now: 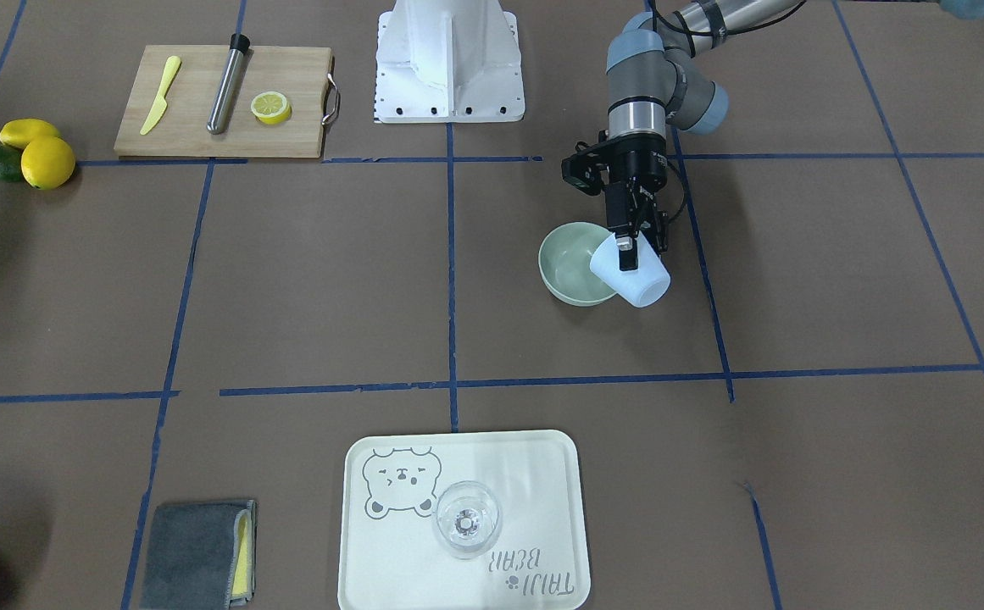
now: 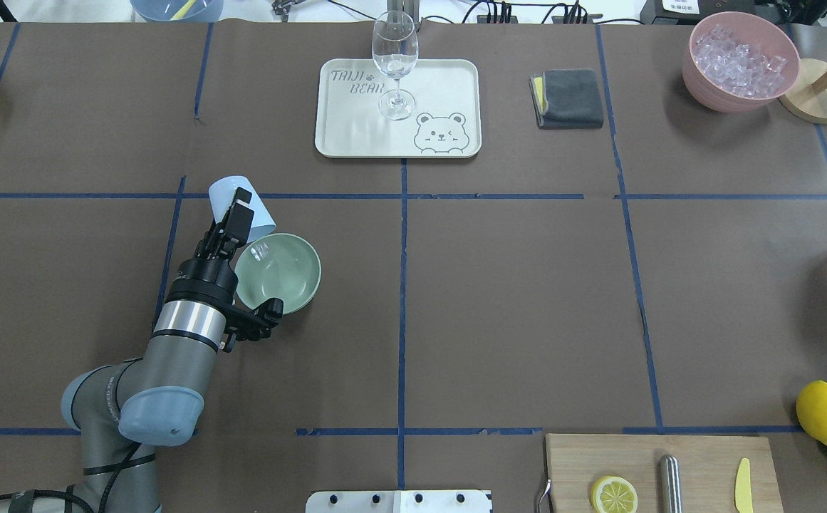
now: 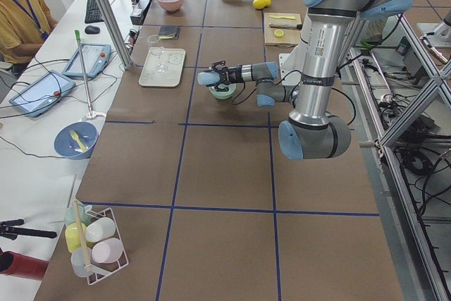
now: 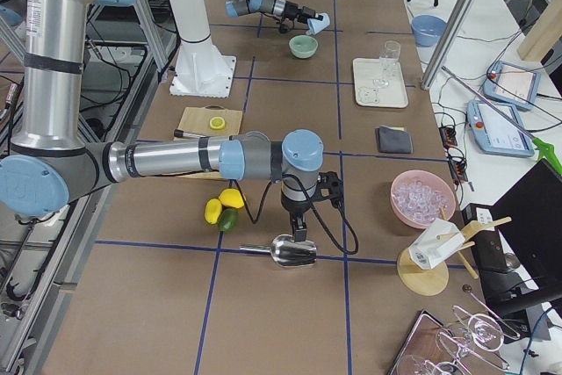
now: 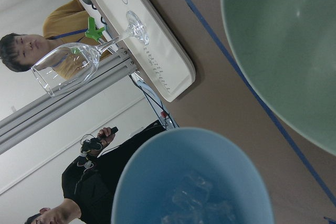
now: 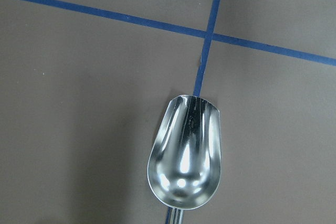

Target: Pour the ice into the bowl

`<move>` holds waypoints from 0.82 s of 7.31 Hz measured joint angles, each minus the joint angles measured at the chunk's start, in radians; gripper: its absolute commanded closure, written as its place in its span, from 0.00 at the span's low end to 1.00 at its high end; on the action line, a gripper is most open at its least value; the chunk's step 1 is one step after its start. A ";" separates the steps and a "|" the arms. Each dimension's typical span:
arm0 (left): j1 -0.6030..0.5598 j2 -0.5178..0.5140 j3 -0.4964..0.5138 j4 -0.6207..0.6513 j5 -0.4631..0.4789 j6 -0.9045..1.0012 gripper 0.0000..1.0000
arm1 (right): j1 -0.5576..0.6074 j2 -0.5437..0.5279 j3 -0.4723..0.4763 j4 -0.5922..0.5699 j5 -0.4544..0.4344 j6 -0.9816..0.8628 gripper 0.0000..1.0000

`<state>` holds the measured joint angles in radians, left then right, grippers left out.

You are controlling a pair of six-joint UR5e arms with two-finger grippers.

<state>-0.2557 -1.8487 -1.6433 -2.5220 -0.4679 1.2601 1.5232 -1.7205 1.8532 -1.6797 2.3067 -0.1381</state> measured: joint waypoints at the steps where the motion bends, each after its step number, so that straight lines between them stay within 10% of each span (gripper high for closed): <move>1: 0.000 0.000 0.001 -0.001 0.012 0.030 1.00 | 0.000 -0.001 0.000 0.000 0.000 0.000 0.00; 6: 0.002 0.001 0.002 -0.015 0.038 0.047 1.00 | 0.000 -0.002 0.000 0.000 0.000 0.001 0.00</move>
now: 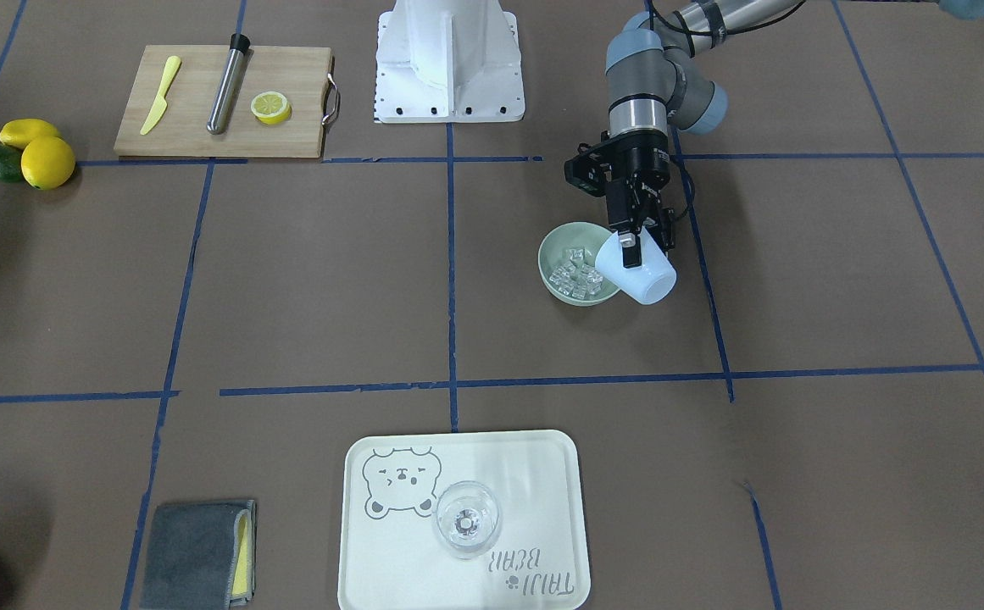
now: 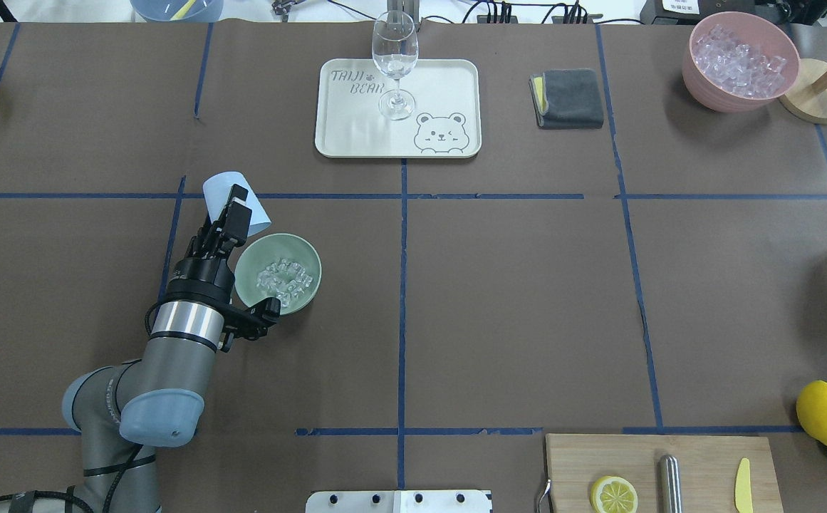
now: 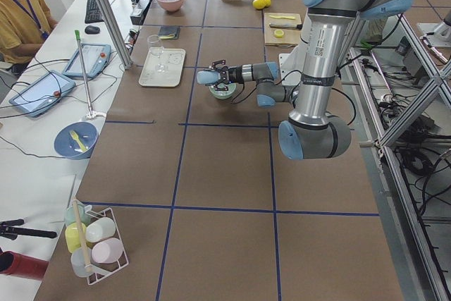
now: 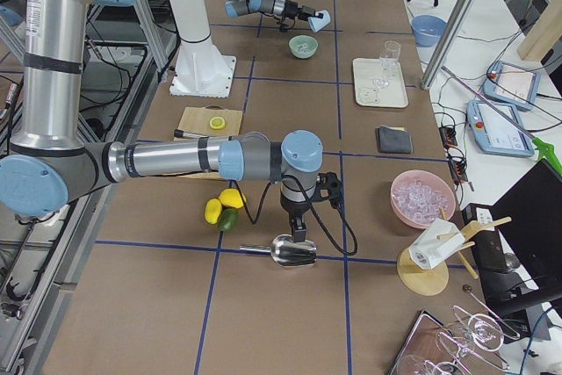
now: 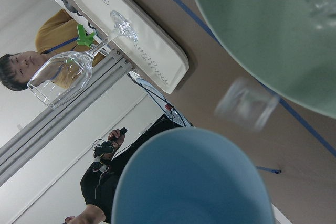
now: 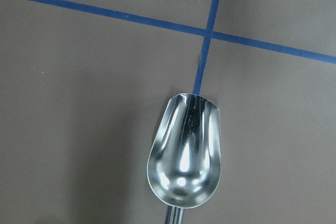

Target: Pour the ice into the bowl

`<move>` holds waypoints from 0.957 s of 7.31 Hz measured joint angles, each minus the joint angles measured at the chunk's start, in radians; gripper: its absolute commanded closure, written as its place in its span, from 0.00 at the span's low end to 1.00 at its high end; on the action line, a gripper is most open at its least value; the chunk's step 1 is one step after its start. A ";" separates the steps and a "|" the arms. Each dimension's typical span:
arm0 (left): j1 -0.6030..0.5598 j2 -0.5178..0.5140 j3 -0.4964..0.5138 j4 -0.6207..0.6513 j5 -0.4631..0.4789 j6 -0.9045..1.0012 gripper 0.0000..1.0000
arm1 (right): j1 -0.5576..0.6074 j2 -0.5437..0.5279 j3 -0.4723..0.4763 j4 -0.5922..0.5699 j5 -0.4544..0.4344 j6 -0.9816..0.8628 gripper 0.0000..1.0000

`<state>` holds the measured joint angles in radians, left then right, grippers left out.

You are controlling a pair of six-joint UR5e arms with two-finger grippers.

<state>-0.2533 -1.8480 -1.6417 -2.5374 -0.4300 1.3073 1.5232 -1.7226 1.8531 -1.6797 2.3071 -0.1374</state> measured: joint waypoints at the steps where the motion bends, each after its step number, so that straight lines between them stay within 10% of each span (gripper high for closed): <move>1: 0.000 0.001 0.002 -0.013 0.000 0.001 1.00 | 0.000 0.000 0.000 0.000 0.000 0.000 0.00; 7: -0.001 0.025 0.009 -0.404 -0.016 -0.174 1.00 | 0.000 0.000 0.006 0.000 0.002 0.007 0.00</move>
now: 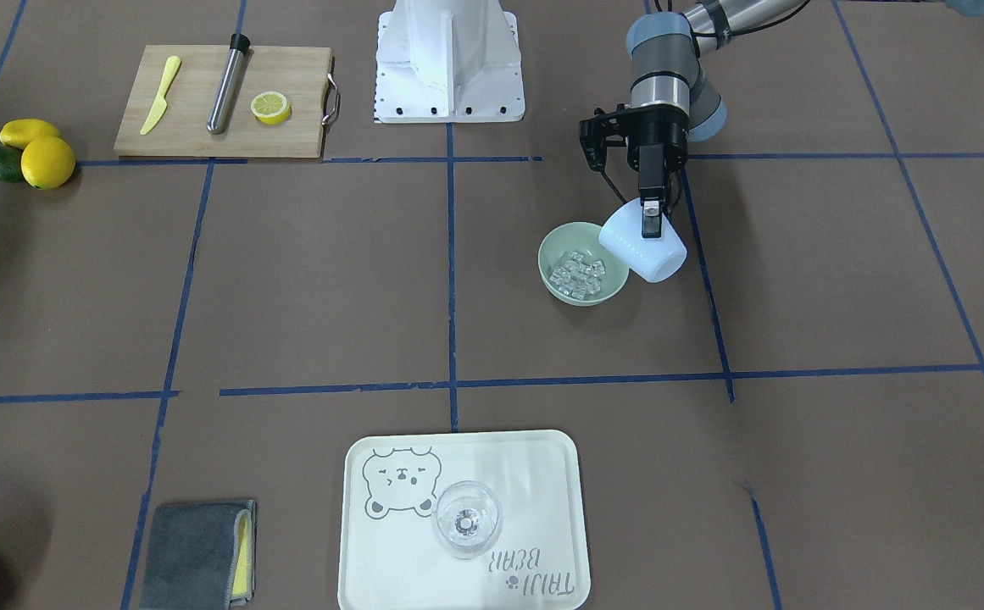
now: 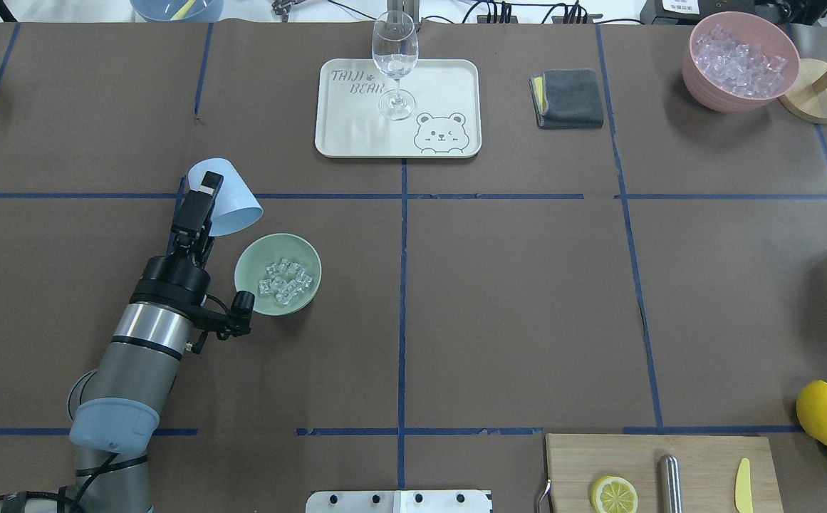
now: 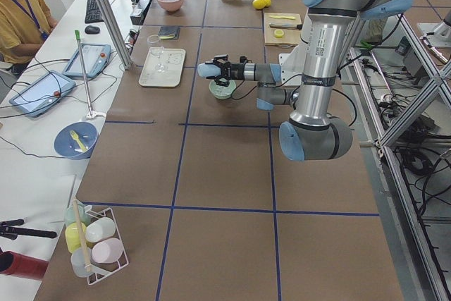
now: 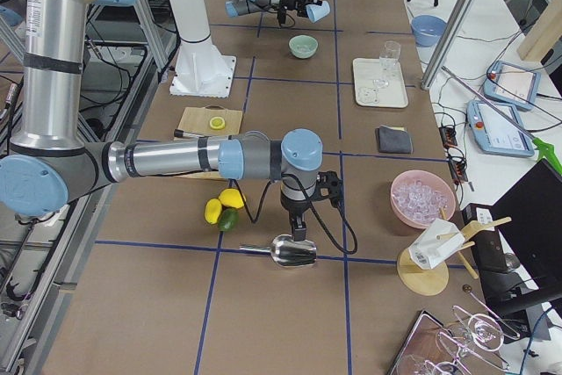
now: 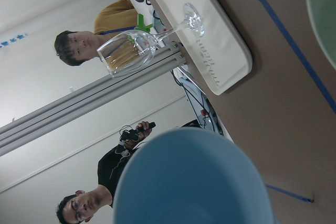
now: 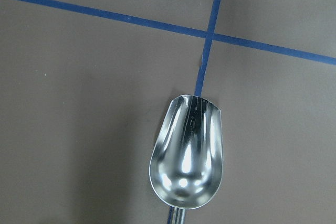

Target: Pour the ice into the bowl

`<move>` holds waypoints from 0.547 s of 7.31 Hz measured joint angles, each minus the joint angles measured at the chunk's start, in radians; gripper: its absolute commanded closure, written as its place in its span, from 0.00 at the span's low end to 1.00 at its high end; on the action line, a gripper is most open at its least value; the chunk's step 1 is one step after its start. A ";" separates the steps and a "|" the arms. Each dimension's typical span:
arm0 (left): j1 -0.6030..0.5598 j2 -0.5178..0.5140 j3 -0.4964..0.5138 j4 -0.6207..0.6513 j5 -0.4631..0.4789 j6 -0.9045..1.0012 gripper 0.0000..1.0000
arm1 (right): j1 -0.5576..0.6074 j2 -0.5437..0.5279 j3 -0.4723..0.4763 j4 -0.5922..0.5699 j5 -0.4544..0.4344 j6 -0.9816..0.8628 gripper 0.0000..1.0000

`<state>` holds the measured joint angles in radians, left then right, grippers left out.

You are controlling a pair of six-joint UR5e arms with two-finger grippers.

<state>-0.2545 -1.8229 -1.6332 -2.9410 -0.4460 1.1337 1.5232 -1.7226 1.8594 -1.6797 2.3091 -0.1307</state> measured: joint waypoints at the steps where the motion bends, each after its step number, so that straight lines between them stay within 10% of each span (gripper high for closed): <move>1: 0.000 0.010 0.001 -0.024 -0.021 -0.179 1.00 | 0.001 0.000 0.001 0.000 0.000 0.000 0.00; 4: 0.001 0.011 -0.012 -0.041 -0.097 -0.907 1.00 | 0.005 0.002 0.004 0.001 0.001 -0.001 0.00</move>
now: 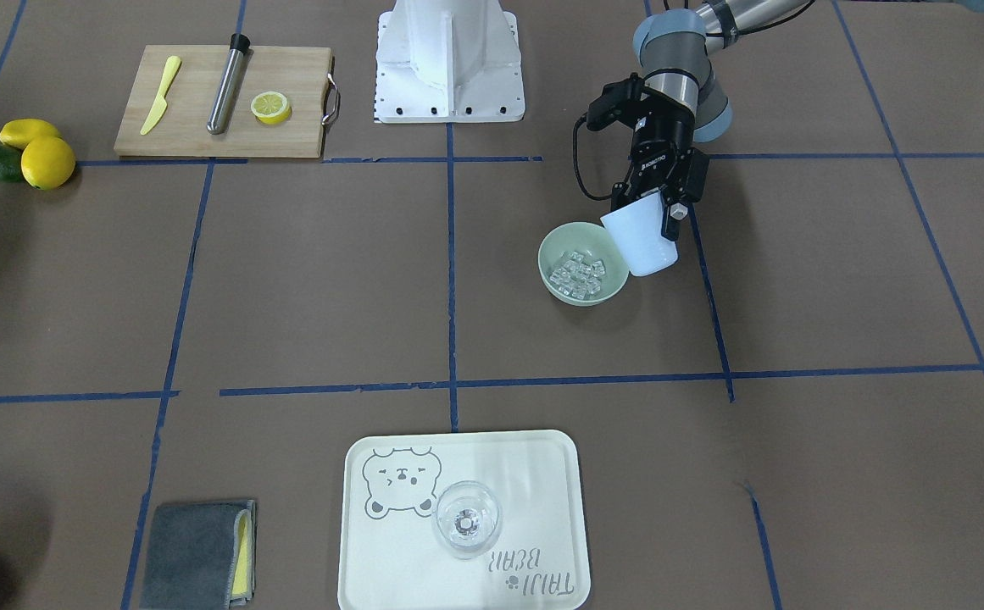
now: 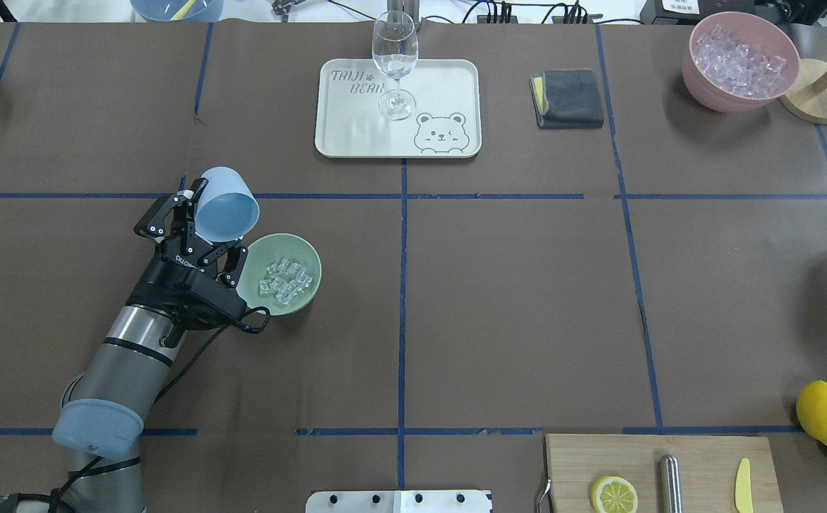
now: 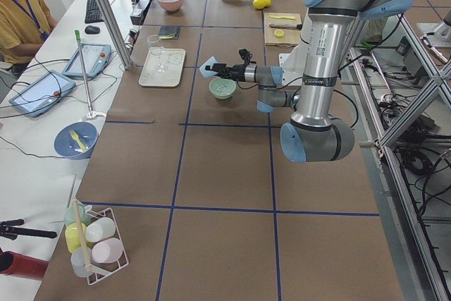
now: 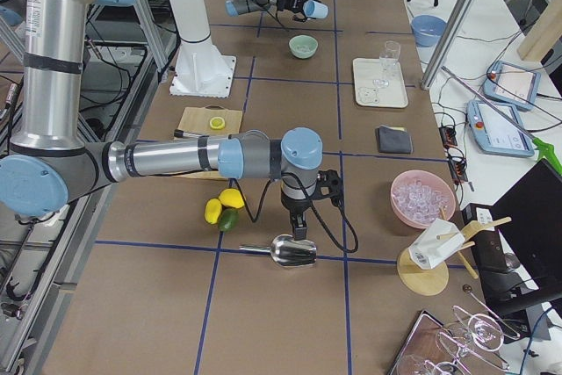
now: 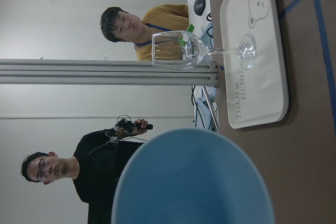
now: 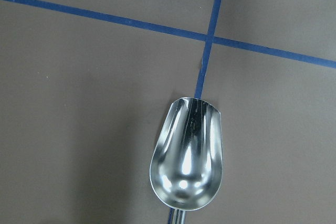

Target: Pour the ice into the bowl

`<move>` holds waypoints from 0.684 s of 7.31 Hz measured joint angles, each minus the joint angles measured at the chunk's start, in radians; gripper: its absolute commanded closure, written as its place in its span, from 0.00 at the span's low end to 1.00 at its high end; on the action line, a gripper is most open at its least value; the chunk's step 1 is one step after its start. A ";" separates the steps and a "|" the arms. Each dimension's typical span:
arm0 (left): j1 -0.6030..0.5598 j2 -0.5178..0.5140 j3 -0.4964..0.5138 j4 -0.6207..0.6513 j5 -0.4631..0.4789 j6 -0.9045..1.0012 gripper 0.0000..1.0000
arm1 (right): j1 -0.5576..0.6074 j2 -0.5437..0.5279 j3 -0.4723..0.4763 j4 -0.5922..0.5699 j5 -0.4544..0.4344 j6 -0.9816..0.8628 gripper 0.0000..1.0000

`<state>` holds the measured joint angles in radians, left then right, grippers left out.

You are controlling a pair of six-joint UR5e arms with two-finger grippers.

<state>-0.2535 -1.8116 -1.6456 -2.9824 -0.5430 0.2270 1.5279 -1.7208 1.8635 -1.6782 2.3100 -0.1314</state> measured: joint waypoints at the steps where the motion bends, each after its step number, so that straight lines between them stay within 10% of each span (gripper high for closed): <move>1: -0.003 -0.005 -0.009 0.002 -0.045 -0.214 1.00 | 0.001 0.001 0.001 0.000 0.000 -0.001 0.00; 5: -0.074 0.039 -0.020 0.067 -0.316 -0.741 1.00 | 0.006 0.009 0.005 0.001 0.000 -0.006 0.00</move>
<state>-0.3274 -1.7729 -1.6654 -2.9153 -0.8595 -0.5137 1.5335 -1.7120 1.8682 -1.6768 2.3102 -0.1373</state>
